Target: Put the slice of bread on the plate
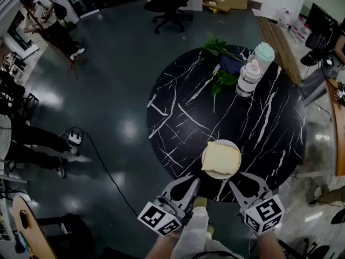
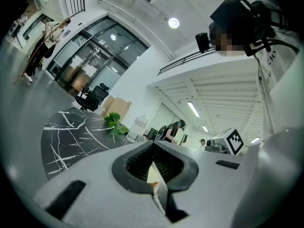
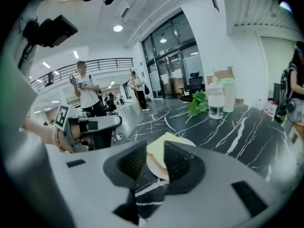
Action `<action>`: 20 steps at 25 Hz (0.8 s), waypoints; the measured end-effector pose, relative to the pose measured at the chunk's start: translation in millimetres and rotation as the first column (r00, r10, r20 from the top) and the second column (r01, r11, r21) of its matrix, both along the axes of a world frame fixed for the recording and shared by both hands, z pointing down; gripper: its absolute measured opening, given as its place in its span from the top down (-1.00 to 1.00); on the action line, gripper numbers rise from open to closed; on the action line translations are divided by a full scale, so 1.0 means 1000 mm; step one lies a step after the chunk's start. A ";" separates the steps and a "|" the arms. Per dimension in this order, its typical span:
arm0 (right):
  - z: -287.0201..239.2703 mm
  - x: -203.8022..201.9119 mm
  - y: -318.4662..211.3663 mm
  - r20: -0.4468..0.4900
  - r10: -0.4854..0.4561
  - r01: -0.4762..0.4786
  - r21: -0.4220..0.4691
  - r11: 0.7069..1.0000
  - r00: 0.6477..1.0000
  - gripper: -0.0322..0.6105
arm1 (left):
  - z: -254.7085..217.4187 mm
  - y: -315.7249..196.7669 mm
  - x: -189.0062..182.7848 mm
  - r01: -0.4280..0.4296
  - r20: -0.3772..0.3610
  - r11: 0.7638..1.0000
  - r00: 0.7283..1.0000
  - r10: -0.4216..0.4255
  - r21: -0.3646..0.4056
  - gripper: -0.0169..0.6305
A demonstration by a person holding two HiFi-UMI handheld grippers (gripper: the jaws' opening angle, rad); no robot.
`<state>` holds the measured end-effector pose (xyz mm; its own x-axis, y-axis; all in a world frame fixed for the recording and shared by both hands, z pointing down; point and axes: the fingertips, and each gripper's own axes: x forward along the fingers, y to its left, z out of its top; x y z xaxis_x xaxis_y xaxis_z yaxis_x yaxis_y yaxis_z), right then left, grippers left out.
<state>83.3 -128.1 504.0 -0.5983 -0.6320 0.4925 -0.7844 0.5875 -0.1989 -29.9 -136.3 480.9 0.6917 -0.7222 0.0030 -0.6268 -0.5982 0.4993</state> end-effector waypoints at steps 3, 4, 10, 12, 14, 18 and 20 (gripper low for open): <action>-0.011 -0.014 0.024 0.016 -0.081 0.081 0.028 0.996 0.997 0.77 | -0.004 0.020 0.001 0.008 0.000 1.000 1.000 -0.008 -0.001 0.92; -0.016 -0.016 0.030 0.018 -0.099 0.098 0.045 0.994 0.995 0.80 | -0.007 0.027 0.003 0.007 -0.001 1.000 1.000 -0.007 0.003 0.92; -0.061 -0.017 0.066 0.078 -0.108 0.093 0.174 0.980 0.991 0.86 | -0.030 0.066 0.017 -0.014 -0.012 0.999 1.000 0.014 0.039 0.92; -0.079 -0.016 0.078 0.084 -0.109 0.088 0.227 0.970 0.990 0.86 | -0.039 0.079 0.022 -0.025 -0.019 0.998 0.999 0.026 0.055 0.92; -0.093 -0.016 0.091 0.085 -0.105 0.079 0.265 0.961 0.991 0.87 | -0.048 0.094 0.026 -0.041 -0.020 0.997 0.999 0.042 0.069 0.92; -0.113 -0.016 0.116 0.090 -0.103 0.071 0.301 0.951 0.991 0.87 | -0.062 0.122 0.029 -0.048 -0.027 0.995 0.998 0.051 0.090 0.92; -0.120 -0.017 0.128 0.094 -0.107 0.073 0.307 0.949 0.990 0.87 | -0.072 0.133 0.029 -0.044 -0.030 0.994 0.998 0.047 0.102 0.92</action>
